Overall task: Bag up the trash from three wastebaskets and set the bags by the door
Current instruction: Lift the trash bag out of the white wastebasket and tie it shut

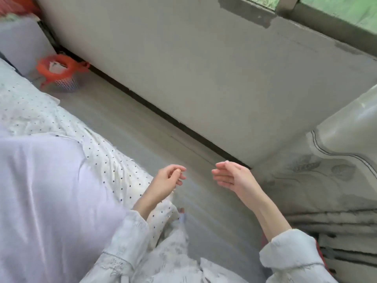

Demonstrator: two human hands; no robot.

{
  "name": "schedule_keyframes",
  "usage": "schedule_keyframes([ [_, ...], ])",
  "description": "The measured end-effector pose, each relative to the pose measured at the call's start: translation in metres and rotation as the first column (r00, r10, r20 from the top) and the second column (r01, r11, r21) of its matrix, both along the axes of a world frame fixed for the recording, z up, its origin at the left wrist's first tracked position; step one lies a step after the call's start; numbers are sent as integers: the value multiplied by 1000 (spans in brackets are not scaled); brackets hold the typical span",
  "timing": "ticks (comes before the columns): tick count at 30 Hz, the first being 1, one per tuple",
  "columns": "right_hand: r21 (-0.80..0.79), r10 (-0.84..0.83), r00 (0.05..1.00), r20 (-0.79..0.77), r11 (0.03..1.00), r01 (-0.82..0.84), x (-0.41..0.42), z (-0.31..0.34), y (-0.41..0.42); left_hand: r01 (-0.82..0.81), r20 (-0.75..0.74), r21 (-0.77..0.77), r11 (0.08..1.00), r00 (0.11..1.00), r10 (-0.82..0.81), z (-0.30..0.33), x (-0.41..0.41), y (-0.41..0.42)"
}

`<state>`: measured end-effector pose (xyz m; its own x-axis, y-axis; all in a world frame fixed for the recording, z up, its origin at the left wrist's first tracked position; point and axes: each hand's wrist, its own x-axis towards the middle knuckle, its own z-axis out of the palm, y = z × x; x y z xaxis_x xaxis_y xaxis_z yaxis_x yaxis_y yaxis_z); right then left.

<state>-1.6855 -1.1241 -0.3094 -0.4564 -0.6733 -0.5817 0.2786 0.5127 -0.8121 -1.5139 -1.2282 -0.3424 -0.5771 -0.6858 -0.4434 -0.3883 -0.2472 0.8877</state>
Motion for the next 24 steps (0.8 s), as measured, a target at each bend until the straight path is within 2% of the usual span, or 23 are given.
schedule_keyframes([
  [6,12,140,990,-29,990,-140,-67,17,-153,-175,-29,-12,984,984,175,10,-61,-146],
  [14,65,390,920,26,918,-391,-110,-3,-349,-401,53,23,916,915,399,0,-83,-282],
  [17,81,530,847,44,843,-532,-117,-13,-435,-531,84,26,847,845,528,-6,-83,-336],
  [20,83,658,752,32,748,-658,-122,-13,-520,-685,112,21,728,725,679,-6,-85,-391],
  [24,66,753,658,14,655,-752,-131,-5,-625,-753,115,24,658,656,746,3,-93,-463],
])
